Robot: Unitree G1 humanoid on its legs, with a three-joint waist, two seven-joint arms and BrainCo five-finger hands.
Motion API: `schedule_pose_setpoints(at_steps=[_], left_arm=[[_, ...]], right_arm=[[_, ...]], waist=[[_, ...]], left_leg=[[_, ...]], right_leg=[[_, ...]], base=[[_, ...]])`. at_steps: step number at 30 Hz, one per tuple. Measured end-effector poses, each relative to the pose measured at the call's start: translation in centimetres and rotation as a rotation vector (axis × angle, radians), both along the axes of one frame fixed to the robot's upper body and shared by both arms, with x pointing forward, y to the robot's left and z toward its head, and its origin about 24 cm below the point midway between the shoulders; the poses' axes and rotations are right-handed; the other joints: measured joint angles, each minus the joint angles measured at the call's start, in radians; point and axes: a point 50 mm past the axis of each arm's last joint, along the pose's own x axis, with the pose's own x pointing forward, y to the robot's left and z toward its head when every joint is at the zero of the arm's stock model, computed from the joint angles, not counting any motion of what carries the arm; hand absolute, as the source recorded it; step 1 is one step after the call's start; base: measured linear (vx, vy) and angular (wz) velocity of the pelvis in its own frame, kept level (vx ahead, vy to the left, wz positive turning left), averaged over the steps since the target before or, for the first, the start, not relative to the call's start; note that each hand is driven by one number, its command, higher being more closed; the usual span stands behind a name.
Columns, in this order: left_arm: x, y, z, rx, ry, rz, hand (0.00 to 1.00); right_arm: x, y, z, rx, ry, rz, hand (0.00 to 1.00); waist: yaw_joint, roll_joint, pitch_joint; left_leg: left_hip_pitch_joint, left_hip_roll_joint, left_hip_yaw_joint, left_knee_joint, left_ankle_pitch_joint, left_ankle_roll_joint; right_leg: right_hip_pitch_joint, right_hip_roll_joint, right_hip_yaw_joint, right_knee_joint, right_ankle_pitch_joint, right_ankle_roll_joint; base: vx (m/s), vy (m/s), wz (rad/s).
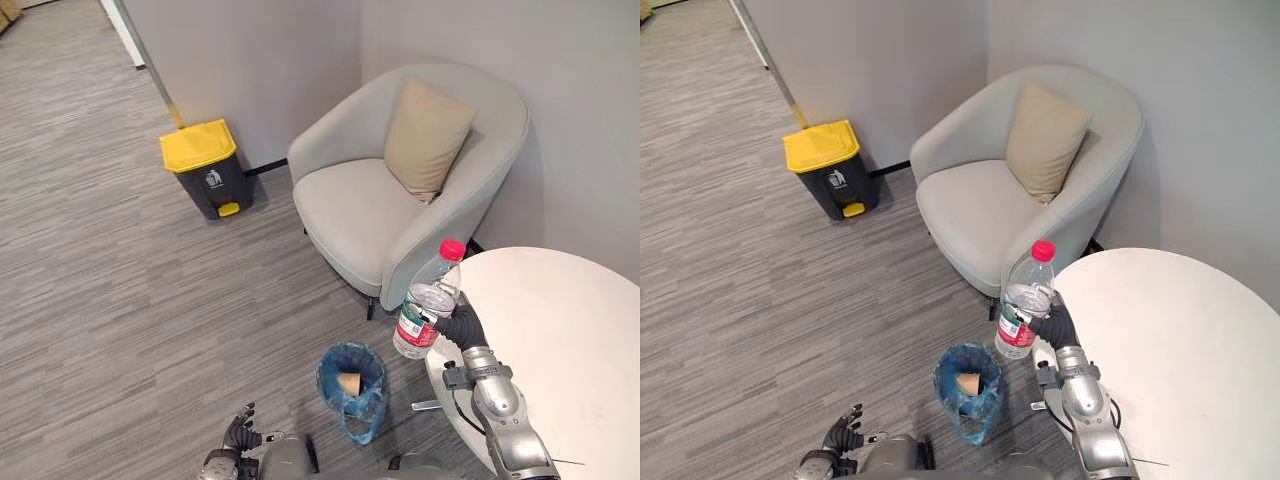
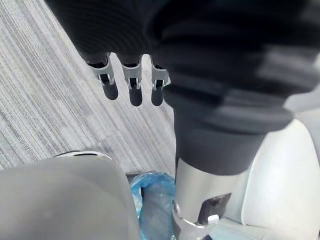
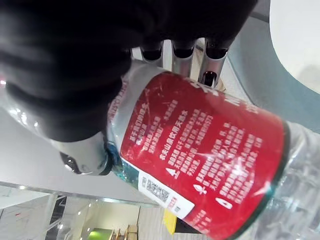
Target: Gather rubbish on tea table into small bin, then transfer packed bag to large trash can.
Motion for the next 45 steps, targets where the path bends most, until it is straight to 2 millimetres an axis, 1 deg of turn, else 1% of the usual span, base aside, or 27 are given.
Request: schedule_pose_setpoints(at_steps=[2,5,9,11,13,14,15,16,17,18,20,22,24,25,26,28,30,31,33,34,36,37,38,39,41,43,45], left_arm=[[0.1,0.4,0.1,0.011,0.001,-0.006,0.00],[-0.3,0.3,-0.1,0.012,0.017,-0.014,0.00],[-0.7,0.2,-0.2,0.015,0.031,-0.028,0.00],[-0.6,0.2,-0.2,0.021,0.029,-0.042,0.00],[0.5,0.2,0.1,0.026,0.002,-0.052,0.00],[1.6,0.2,0.4,0.029,-0.025,-0.058,0.00],[3.3,0.0,1.1,0.031,-0.074,-0.069,0.00],[4.3,0.0,1.4,0.031,-0.099,-0.074,0.00],[6.0,-0.1,2.2,0.034,-0.149,-0.077,0.00],[7.1,-0.1,2.8,0.043,-0.189,-0.077,0.00],[8.2,0.0,3.6,0.051,-0.235,-0.071,0.00],[8.4,0.5,3.8,0.061,-0.251,-0.045,0.00],[9.2,0.9,4.4,0.064,-0.282,-0.020,0.00],[9.5,0.9,4.6,0.067,-0.292,-0.012,0.00],[10.2,0.8,5.0,0.067,-0.315,-0.009,0.00],[11.7,0.4,5.9,0.055,-0.362,-0.006,0.00],[12.7,0.4,6.9,0.048,-0.413,0.011,0.00],[14.1,0.2,8.2,0.040,-0.479,0.027,0.00],[15.4,-0.2,9.5,0.018,-0.545,0.044,0.00],[16.6,-0.7,10.8,-0.007,-0.602,0.060,0.00],[17.6,-1.1,12.0,-0.020,-0.654,0.057,0.00],[18.4,-1.3,13.2,-0.038,-0.701,0.064,0.00],[19.0,-1.5,13.9,-0.053,-0.728,0.071,0.00],[19.6,-1.6,14.7,-0.067,-0.763,0.087,0.00],[20.0,-1.6,15.7,-0.070,-0.804,0.098,0.00],[20.3,-1.5,16.4,-0.072,-0.838,0.100,0.00],[20.5,-1.6,17.2,-0.076,-0.874,0.098,0.00]], right_arm=[[0.0,0.3,-0.2,-0.001,0.007,0.016,1.00],[0.0,1.1,-0.3,-0.012,0.013,0.053,1.00],[0.0,0.9,-1.2,-0.062,0.049,0.059,1.00],[0.6,1.3,-1.7,-0.110,0.071,0.096,1.00],[2.1,2.2,-1.3,-0.171,0.051,0.162,1.00],[3.0,2.8,-0.7,-0.201,0.026,0.200,1.00],[4.3,3.4,0.4,-0.240,-0.020,0.235,1.00],[5.1,3.7,1.0,-0.255,-0.044,0.249,1.00],[6.4,4.2,2.0,-0.287,-0.083,0.271,1.00],[7.3,4.9,2.8,-0.313,-0.111,0.291,1.00],[8.4,5.9,3.9,-0.361,-0.158,0.324,1.00],[8.8,6.6,4.7,-0.398,-0.191,0.352,1.00],[9.3,6.6,5.1,-0.439,-0.206,0.361,1.00],[9.5,6.7,5.2,-0.457,-0.209,0.365,1.00],[10.0,6.6,5.5,-0.490,-0.220,0.364,1.00],[10.6,6.7,6.8,-0.518,-0.273,0.342,1.00],[11.0,7.0,7.8,-0.536,-0.316,0.332,1.00],[11.4,7.5,8.9,-0.548,-0.364,0.325,1.00],[11.8,7.7,9.9,-0.562,-0.404,0.314,1.00],[12.3,8.0,11.3,-0.579,-0.454,0.293,1.00],[12.7,8.5,12.8,-0.575,-0.509,0.276,1.00],[12.9,8.6,14.0,-0.562,-0.542,0.259,1.00],[13.2,8.6,14.6,-0.559,-0.559,0.241,1.00],[13.5,8.5,15.1,-0.561,-0.562,0.219,1.00],[14.1,8.1,15.1,-0.565,-0.545,0.191,1.00],[14.3,7.7,15.2,-0.550,-0.531,0.163,1.00],[14.6,7.1,15.6,-0.520,-0.535,0.120,1.00]], waist=[[0.004,-0.008,0.000],[0.011,-0.005,0.002],[0.022,-0.004,0.003],[0.022,-0.001,0.009],[0.025,0.001,0.041],[0.024,0.007,0.062],[0.025,0.007,0.099],[0.024,0.007,0.120],[0.027,0.005,0.156],[0.028,0.006,0.184],[0.032,0.006,0.224],[0.040,0.007,0.236],[0.060,0.008,0.241],[0.060,0.007,0.242],[0.062,0.008,0.243],[0.081,0.009,0.248],[0.082,0.009,0.251],[0.080,0.007,0.267],[0.083,0.006,0.272],[0.086,0.005,0.289],[0.085,0.003,0.313],[0.089,-0.002,0.325],[0.093,-0.002,0.332],[0.101,-0.005,0.339],[0.112,-0.006,0.340],[0.111,-0.006,0.341],[0.111,-0.006,0.341]], left_leg=[[0.006,-0.019,0.003,-0.024,0.002,0.004],[0.034,-0.037,0.020,-0.071,0.013,0.021],[0.051,-0.042,0.030,-0.122,0.035,0.020],[0.035,-0.042,0.035,-0.135,0.049,0.017],[-0.014,-0.030,0.049,-0.099,0.049,0.017],[-0.056,-0.020,0.049,-0.069,0.049,0.017],[-0.116,-0.012,0.047,-0.026,0.049,0.017],[-0.144,-0.010,0.045,-0.002,0.048,0.019],[-0.200,-0.002,0.040,0.046,0.039,0.029],[-0.246,0.000,0.033,0.085,0.033,0.030],[-0.310,0.004,0.024,0.134,0.016,0.025],[-0.378,0.010,0.019,0.172,0.014,0.027],[-0.463,0.019,0.006,0.224,0.012,0.031],[-0.484,0.019,-0.001,0.236,0.012,0.031],[-0.530,0.021,-0.007,0.263,0.012,0.031],[-0.614,0.024,-0.016,0.307,0.010,0.035],[-0.677,0.030,-0.016,0.336,0.009,0.036],[-0.726,0.038,-0.014,0.361,0.009,0.036],[-0.789,0.043,-0.013,0.387,0.010,0.038],[-0.847,0.054,-0.009,0.418,0.011,0.039],[-0.900,0.056,-0.010,0.439,0.011,0.039],[-0.942,0.056,-0.004,0.445,0.011,0.039],[-0.973,0.057,-0.002,0.451,0.011,0.039],[-1.004,0.057,-0.001,0.460,0.016,0.046],[-1.050,0.064,-0.004,0.490,0.026,0.062],[-1.083,0.068,-0.004,0.516,0.037,0.079],[-1.117,0.069,-0.005,0.540,0.036,0.081]], right_leg=[[0.002,-0.017,0.002,-0.017,0.005,0.012],[0.001,-0.033,0.016,-0.023,0.006,0.017],[-0.015,-0.035,0.028,-0.018,0.007,0.018],[-0.049,-0.035,0.034,-0.001,0.007,0.018],[-0.111,-0.022,0.054,0.058,0.003,0.014],[-0.155,-0.018,0.054,0.092,0.002,0.012],[-0.219,-0.015,0.054,0.146,-0.006,0.009],[-0.251,-0.016,0.055,0.178,-0.015,0.008],[-0.315,-0.017,0.054,0.246,-0.032,0.004],[-0.361,-0.020,0.053,0.293,-0.048,0.003],[-0.431,-0.023,0.054,0.365,-0.068,-0.001],[-0.500,-0.024,0.054,0.411,-0.078,0.004],[-0.580,-0.028,0.050,0.463,-0.080,0.001],[-0.599,-0.031,0.049,0.477,-0.083,-0.001],[-0.643,-0.038,0.046,0.511,-0.088,-0.003],[-0.726,-0.042,0.046,0.561,-0.093,-0.005],[-0.783,-0.046,0.038,0.590,-0.093,-0.005],[-0.826,-0.057,0.025,0.624,-0.099,-0.005],[-0.884,-0.068,0.016,0.662,-0.107,-0.005],[-0.938,-0.076,0.007,0.701,-0.114,-0.009],[-0.989,-0.085,0.003,0.733,-0.122,-0.016],[-1.036,-0.094,0.001,0.753,-0.124,-0.020],[-1.067,-0.098,0.000,0.766,-0.124,-0.020],[-1.102,-0.104,-0.002,0.784,-0.125,-0.020],[-1.144,-0.107,-0.005,0.819,-0.136,-0.019],[-1.173,-0.111,-0.005,0.851,-0.148,-0.019],[-1.205,-0.117,-0.004,0.875,-0.156,-0.019]], base=[[0.05,0.100,0.00],[0.01,0.061,-0.09],[-0.02,-0.017,-0.09],[-0.04,-0.016,-0.14],[-0.07,-0.010,-0.23],[-0.15,-0.020,-0.12],[-0.18,-0.015,-0.04],[-0.22,-0.010,0.02],[-0.24,-0.025,0.11],[-0.25,-0.030,0.14],[-0.25,-0.031,0.10],[-0.26,-0.025,0.02],[-0.18,-0.004,0.02],[-0.14,-0.008,0.18],[-0.14,-0.021,0.19],[-0.16,-0.021,0.07],[-0.12,-0.019,0.14],[-0.12,-0.044,0.27],[-0.12,-0.055,0.30],[-0.11,-0.055,0.24],[-0.12,-0.061,0.21],[-0.10,-0.056,0.22],[-0.07,-0.053,0.18],[-0.04,-0.039,0.09],[-0.02,-0.051,0.04],[-0.01,-0.065,0.07],[0.00,-0.041,0.03]])
